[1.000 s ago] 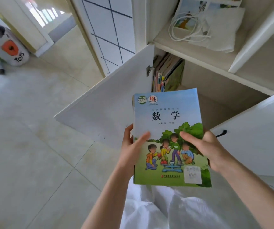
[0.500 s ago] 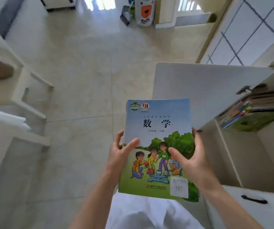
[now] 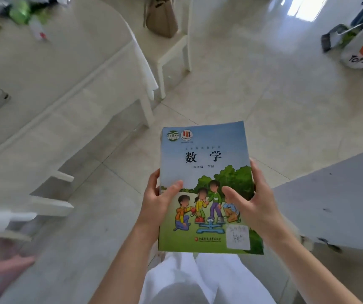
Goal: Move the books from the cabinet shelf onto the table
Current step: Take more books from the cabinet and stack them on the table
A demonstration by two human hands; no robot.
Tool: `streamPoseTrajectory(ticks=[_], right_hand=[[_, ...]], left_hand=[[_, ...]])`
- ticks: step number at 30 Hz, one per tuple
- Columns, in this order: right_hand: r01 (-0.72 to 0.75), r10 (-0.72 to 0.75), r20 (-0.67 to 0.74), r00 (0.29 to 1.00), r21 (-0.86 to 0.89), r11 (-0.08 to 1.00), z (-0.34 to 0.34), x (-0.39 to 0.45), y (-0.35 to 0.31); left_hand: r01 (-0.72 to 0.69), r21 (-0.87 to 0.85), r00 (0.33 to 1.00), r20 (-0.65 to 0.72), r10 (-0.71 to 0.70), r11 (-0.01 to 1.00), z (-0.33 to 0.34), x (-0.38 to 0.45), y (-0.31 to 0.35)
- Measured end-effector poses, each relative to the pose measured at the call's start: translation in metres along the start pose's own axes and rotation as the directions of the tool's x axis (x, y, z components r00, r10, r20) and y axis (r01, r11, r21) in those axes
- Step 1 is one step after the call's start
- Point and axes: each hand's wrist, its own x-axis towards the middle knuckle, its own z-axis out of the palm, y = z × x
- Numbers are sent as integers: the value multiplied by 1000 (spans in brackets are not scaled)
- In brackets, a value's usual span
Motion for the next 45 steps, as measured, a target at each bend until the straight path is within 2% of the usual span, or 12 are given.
streamPoseTrajectory(ticks=[7,13,22,28,32,35,42,45], right_hand=[[70,-51,247,968,-68,995,131,25,-41],[125,-78,410,909,-89,988,225,55,-81],[156,-95,592,801,-52,986,301,139,-138],[185,-78,733,675,-66,981,327,230,-184],[154,-17,802,597,-94,984,351,282,-215],[127,16,822,570,-108,986,374,311,-231],[-116,218,830,513,-185,976,449,372,-262],[-142,281,837,469,-243,960,488,398,-274]], left_hand=[[-63,-143,981,-188,35,988,-130,-12,26],[-154,-195,927,-368,73,969,-210,-10,49],[-230,-269,849,-525,58,935,-254,41,91],[-275,-370,808,-589,5,887,-251,101,134],[-308,-408,784,-620,-13,860,-258,138,165],[-335,-416,767,-641,-12,845,-271,158,184],[-385,-409,740,-673,12,827,-327,208,223],[-387,-393,741,-671,28,834,-360,232,241]])
